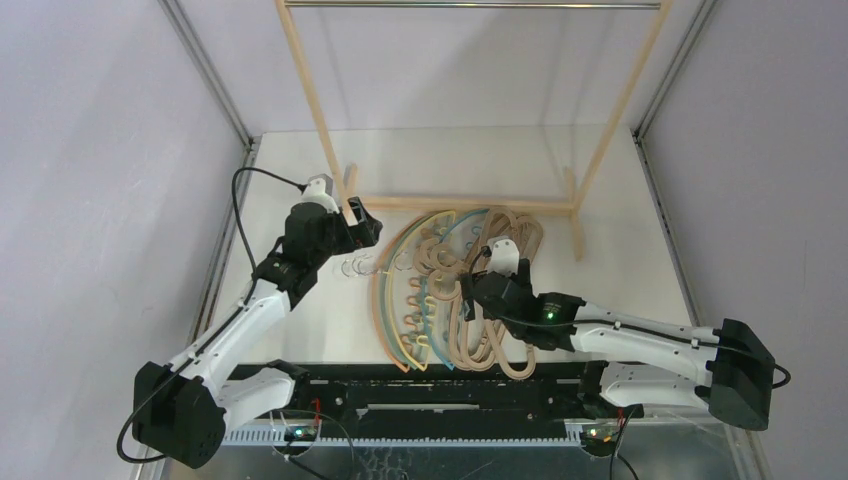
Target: Organize the hangers
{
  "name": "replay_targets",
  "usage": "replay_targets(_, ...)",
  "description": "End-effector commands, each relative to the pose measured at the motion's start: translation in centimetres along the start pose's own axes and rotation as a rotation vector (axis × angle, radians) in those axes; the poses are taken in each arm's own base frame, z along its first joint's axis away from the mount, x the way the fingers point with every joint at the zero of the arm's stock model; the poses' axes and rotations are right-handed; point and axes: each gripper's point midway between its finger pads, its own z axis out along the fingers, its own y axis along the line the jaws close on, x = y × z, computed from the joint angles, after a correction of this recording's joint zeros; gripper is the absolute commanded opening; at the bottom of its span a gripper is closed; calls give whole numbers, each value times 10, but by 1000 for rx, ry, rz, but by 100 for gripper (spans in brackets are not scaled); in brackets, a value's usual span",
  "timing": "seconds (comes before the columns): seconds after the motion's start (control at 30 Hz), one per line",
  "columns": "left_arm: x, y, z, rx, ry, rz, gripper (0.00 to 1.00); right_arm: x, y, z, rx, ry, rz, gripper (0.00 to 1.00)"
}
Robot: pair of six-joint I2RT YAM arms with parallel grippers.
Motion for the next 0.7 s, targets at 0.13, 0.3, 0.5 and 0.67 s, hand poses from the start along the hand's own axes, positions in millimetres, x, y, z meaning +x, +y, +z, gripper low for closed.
replay_targets(0.13, -14, -6, -5, 10, -46, 10, 100, -18, 0, -10, -16, -87, 48, 100)
replay_targets(0.3, -12, -4, -4, 4, -41, 10, 100, -14, 2, -11, -56, -98, 32, 100)
replay_targets(0.5, -11, -1, -5, -9, -41, 12, 100, 0, -1, -4, -40, -53, -7, 97)
replay_targets(0.67, -8, -1, -5, -2, -41, -1, 100, 23, 4, 1, -38, 31, -27, 87)
